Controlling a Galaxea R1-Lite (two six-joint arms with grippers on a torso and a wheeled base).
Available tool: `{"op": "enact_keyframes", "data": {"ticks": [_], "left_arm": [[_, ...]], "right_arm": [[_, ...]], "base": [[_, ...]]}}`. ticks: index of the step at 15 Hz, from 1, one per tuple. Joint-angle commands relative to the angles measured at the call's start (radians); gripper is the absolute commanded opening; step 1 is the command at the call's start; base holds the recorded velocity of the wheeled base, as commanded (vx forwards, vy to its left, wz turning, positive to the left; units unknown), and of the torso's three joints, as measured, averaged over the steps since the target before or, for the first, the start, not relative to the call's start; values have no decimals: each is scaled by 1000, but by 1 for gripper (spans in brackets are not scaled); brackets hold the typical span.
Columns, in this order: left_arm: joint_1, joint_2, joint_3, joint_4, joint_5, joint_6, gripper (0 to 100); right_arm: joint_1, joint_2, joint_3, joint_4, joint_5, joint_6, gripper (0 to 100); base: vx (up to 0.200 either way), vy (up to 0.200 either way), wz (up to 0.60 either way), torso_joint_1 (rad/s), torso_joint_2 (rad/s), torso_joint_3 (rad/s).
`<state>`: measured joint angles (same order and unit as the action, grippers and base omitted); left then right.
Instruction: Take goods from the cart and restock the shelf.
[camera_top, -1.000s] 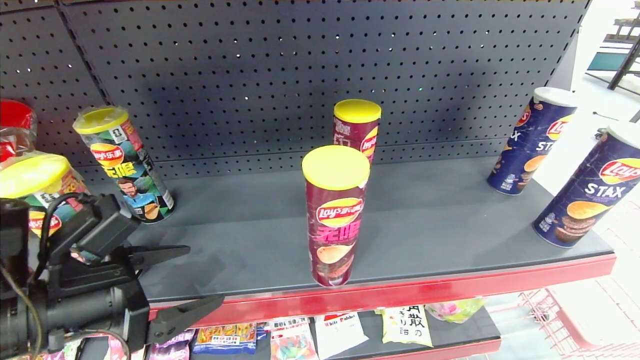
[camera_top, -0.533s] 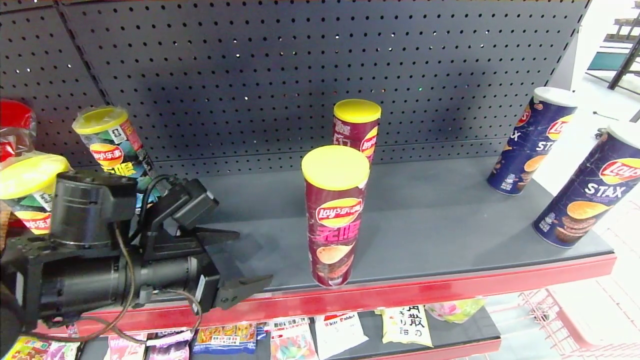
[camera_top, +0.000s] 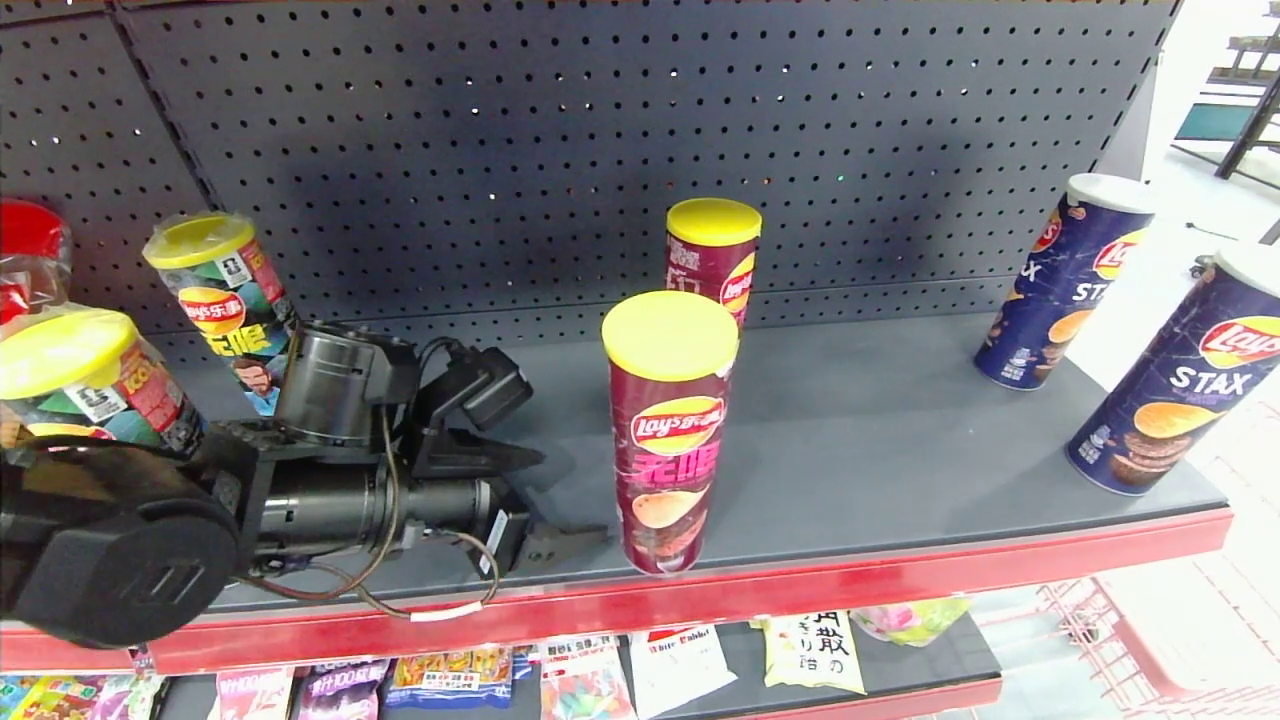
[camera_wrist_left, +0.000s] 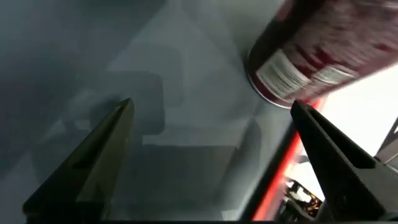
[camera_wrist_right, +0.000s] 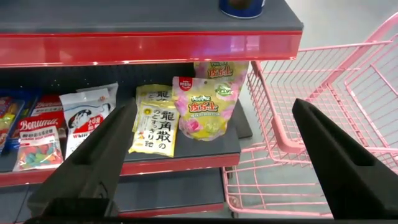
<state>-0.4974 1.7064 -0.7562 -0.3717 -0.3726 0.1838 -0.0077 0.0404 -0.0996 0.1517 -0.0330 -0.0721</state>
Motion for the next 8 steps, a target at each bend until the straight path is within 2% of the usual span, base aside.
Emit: {"op": "enact_keyframes", "data": {"ticks": [1,8], "left_arm": [[-1,45,-29,0,1,0,100],[-18,85,-71,0,0,0,100]], "right_arm": [[0,4,0,0,1,0,100],[0,9,0,0,-1,0,100]], "base": [[0,0,0,0,0,0],[0,0,0,0,0,0]]}}
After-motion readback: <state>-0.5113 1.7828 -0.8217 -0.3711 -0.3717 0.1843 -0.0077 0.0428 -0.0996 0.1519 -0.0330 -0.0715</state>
